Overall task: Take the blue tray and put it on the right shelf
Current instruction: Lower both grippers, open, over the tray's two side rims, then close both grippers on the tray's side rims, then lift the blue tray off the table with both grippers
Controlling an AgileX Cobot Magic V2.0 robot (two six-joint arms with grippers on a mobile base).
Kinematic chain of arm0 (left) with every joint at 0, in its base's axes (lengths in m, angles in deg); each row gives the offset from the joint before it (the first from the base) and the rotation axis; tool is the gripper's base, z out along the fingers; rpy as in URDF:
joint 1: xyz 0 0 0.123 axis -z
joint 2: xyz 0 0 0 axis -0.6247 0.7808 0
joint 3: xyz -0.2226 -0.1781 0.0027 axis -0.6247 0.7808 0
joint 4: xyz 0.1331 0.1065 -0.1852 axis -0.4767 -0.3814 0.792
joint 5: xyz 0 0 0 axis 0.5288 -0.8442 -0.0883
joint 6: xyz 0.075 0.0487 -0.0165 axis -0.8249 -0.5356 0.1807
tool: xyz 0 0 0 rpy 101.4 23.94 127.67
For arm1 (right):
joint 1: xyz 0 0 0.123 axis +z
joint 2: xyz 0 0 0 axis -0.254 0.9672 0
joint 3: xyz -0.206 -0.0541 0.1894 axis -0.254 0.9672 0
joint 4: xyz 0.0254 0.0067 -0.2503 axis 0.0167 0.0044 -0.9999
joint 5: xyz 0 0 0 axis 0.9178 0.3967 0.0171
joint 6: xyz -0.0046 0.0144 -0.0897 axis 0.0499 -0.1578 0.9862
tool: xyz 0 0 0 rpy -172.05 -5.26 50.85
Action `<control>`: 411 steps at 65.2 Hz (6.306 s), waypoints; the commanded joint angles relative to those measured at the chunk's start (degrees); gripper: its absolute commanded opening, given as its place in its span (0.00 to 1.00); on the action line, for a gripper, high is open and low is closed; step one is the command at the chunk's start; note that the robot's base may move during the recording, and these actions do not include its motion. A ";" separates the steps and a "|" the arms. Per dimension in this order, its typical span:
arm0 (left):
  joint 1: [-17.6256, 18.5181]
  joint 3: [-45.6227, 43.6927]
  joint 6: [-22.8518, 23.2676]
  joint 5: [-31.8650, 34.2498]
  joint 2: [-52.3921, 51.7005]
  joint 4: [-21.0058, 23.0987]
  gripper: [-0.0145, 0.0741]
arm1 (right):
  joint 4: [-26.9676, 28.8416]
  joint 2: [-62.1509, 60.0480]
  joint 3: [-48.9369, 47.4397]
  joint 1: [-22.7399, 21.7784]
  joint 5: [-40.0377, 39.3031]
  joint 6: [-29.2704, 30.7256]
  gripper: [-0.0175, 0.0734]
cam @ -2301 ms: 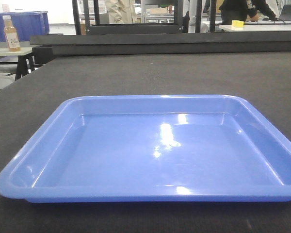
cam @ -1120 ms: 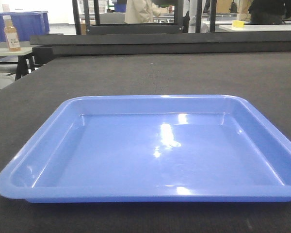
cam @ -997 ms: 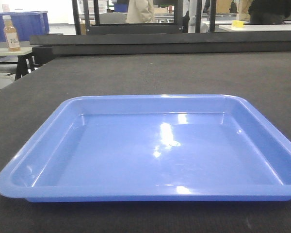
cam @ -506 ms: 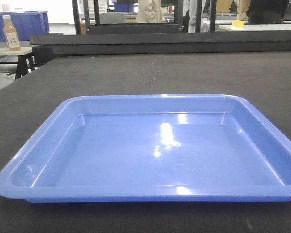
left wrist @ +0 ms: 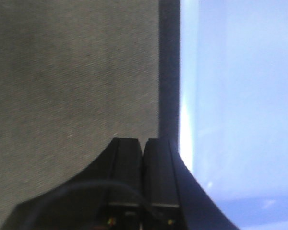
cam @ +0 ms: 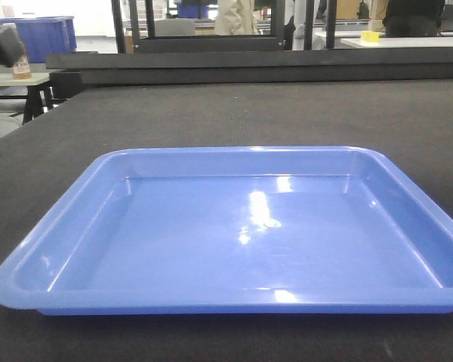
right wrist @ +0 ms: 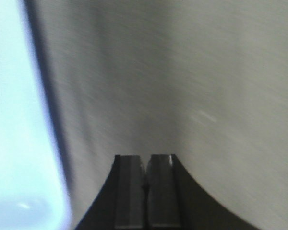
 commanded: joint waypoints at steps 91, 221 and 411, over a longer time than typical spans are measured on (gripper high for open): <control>7.04 -15.49 7.60 -3.83 15.23 -5.92 0.43 | -2.89 12.59 -9.09 11.82 -3.12 -7.56 0.54; 6.13 -15.38 9.36 -3.20 22.08 -3.28 0.11 | -1.51 17.23 -9.02 11.82 -6.79 -8.45 0.41; 17.60 -4.40 21.45 -14.67 -3.37 -8.88 0.11 | -7.26 -12.91 2.98 25.88 0.95 -27.42 0.41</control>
